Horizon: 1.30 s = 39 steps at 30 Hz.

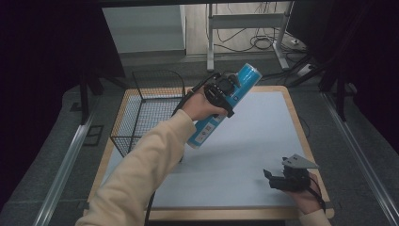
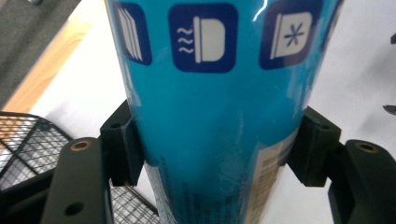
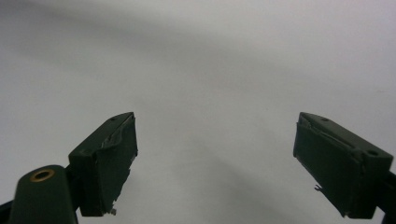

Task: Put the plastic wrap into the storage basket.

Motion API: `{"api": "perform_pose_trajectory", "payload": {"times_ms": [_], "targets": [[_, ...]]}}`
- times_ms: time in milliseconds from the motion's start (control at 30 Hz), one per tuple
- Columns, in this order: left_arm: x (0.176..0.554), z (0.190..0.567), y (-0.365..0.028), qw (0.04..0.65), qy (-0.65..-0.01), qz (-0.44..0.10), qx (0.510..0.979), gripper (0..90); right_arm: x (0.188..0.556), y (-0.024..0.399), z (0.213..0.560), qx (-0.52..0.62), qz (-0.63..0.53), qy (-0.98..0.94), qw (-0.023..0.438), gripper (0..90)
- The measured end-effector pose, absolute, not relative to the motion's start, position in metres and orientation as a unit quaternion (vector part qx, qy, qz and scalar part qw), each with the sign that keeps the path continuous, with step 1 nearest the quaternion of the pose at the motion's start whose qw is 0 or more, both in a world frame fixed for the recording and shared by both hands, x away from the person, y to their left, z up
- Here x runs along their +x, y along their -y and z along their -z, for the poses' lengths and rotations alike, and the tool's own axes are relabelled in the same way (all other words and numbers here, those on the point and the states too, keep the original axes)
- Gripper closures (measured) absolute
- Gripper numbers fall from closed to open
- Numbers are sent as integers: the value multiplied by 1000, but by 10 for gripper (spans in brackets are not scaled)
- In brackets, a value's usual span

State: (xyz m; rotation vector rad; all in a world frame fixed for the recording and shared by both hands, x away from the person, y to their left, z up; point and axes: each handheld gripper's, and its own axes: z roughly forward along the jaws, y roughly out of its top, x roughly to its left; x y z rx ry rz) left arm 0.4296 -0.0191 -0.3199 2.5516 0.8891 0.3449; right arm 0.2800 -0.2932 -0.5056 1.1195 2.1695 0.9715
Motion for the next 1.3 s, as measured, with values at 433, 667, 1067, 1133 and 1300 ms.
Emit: {"api": "perform_pose_trajectory", "payload": {"times_ms": [433, 667, 1067, 1133, 1300], "targets": [[436, 310, 5, 203, -328, -132, 913, 319, 281, 294, 507, 415, -356, -798, 253, 136], [437, 300, -9, 211, -340, -138, 906, 319, 281, 294, 507, 415, -355, -799, 253, 136], [440, 284, -35, 210, -357, -151, 898, 319, 282, 295, 507, 415, -354, -799, 253, 136], [441, 284, -40, 207, -360, -149, 898, 320, 282, 295, 507, 416, -354, -799, 252, 136], [444, 286, -54, 201, -373, -153, 893, 320, 282, 294, 508, 415, -353, -799, 254, 136]]}}
